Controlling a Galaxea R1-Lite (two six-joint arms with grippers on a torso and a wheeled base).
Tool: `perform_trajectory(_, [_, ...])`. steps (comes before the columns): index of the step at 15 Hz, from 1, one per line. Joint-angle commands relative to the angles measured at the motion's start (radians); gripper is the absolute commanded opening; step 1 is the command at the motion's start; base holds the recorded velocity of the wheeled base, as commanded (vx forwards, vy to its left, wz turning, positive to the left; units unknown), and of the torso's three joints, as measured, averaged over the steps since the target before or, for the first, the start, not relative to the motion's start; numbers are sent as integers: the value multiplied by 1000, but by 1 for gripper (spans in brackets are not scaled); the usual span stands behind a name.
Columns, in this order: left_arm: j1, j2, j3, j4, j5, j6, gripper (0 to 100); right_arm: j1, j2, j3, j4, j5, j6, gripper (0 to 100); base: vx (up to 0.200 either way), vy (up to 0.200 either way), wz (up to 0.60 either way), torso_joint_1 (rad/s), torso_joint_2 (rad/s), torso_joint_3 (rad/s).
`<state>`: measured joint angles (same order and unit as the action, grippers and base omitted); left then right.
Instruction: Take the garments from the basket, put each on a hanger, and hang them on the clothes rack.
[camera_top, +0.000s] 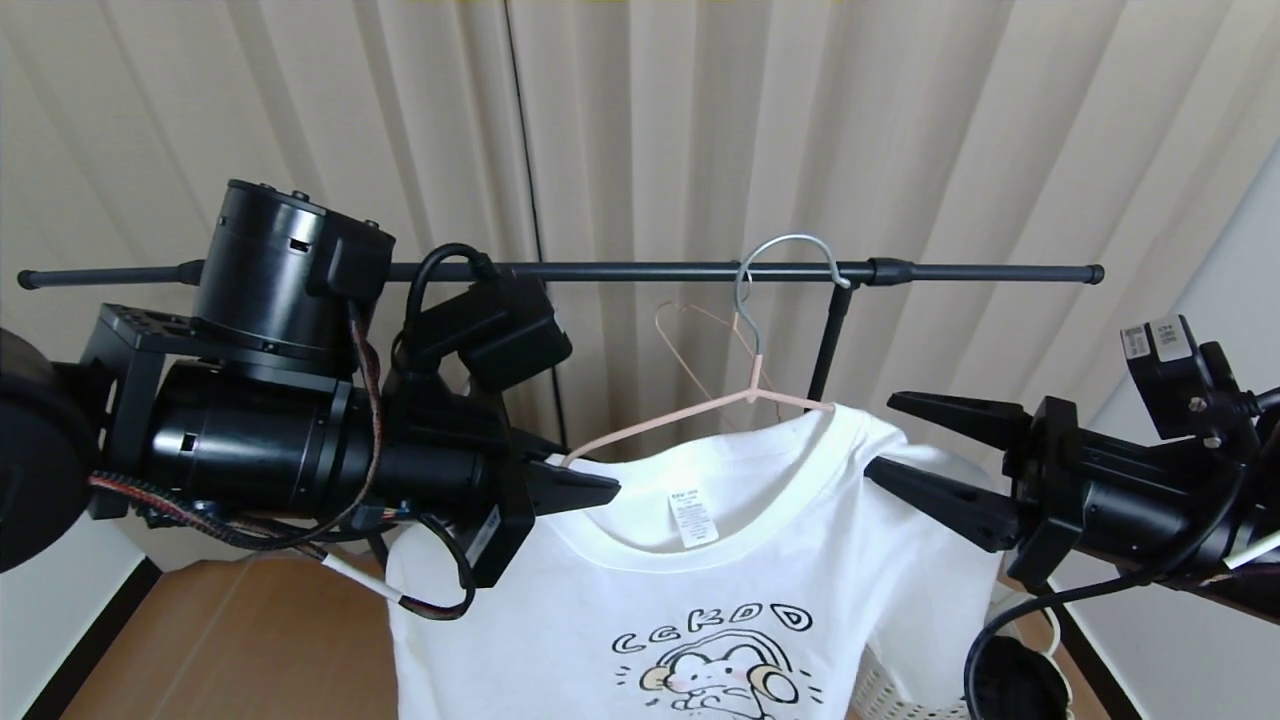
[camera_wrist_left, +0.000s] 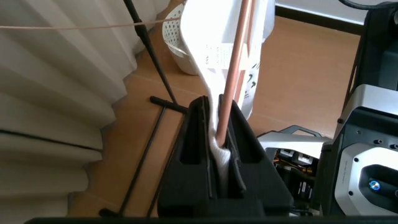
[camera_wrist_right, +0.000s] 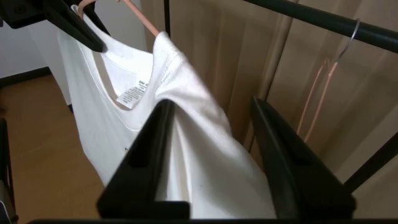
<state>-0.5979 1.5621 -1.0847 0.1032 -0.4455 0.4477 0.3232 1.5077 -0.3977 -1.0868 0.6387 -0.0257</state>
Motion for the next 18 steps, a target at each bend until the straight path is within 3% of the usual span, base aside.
perform_trajectory(1, [10,-22,2,-3,-2,0,0,-1,-1,0,2,2,-3,100,0,0,0,0,0,0])
perform_trajectory(6, [46,-83,51,-8,2,2,0,-27,-18,-3,1,4,-13,100,0,0,0,0,0,0])
perform_trajectory(9, [95,-129,103,-74,5,0,0,-33,-10,0,7,4,-52,100,0,0,0,0,0,0])
perform_trajectory(15, [107,-221,161,-97,36,3,0,-70,106,14,10,-5,-252,100,0,0,0,0,0,0])
perform_trajectory(18, [109,-238,166,-97,51,0,0,-92,140,14,7,-7,-307,100,0,0,0,0,0,0])
